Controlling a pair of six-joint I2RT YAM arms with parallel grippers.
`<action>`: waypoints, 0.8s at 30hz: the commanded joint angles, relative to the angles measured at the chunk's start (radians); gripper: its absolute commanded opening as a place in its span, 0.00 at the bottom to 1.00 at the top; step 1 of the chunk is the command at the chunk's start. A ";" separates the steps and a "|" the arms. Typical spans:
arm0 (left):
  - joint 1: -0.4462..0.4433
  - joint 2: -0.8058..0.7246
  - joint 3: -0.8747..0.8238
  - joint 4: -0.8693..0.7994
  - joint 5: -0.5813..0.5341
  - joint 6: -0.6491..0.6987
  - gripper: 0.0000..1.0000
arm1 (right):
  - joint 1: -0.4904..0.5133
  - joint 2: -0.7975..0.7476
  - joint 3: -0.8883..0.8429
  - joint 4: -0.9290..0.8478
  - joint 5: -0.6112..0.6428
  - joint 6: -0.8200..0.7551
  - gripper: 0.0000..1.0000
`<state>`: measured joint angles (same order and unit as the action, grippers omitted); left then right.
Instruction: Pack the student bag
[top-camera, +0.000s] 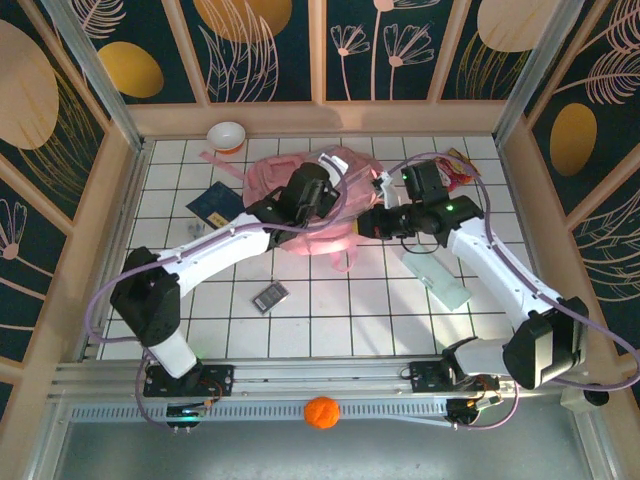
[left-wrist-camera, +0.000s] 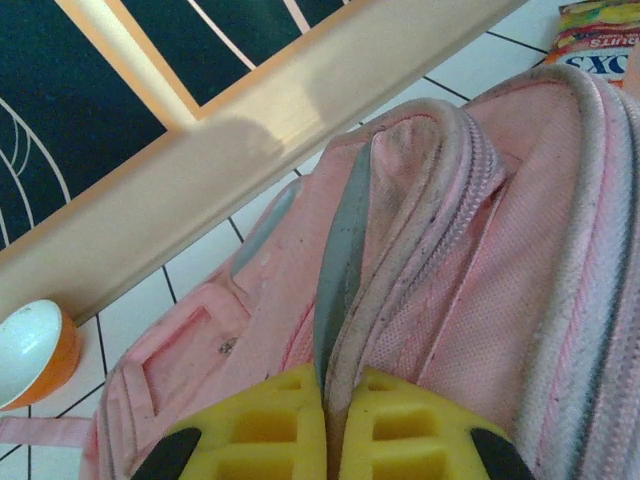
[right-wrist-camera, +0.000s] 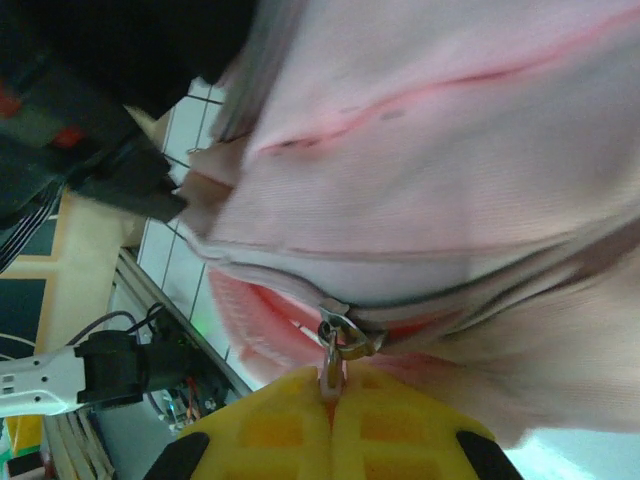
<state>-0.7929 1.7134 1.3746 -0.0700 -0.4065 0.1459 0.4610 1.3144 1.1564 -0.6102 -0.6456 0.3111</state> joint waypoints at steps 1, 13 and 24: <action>0.019 0.062 0.119 0.029 -0.097 -0.090 0.00 | 0.073 -0.001 0.025 0.047 -0.053 0.086 0.00; 0.013 0.016 0.171 -0.017 0.050 -0.409 0.00 | 0.017 -0.033 -0.036 0.055 0.155 0.172 0.00; 0.011 0.067 0.385 -0.045 -0.031 -0.544 0.00 | 0.117 0.015 0.145 -0.009 0.396 0.179 0.00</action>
<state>-0.7811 1.7943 1.6463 -0.2646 -0.3855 -0.2993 0.5461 1.3151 1.2457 -0.6136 -0.3191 0.4789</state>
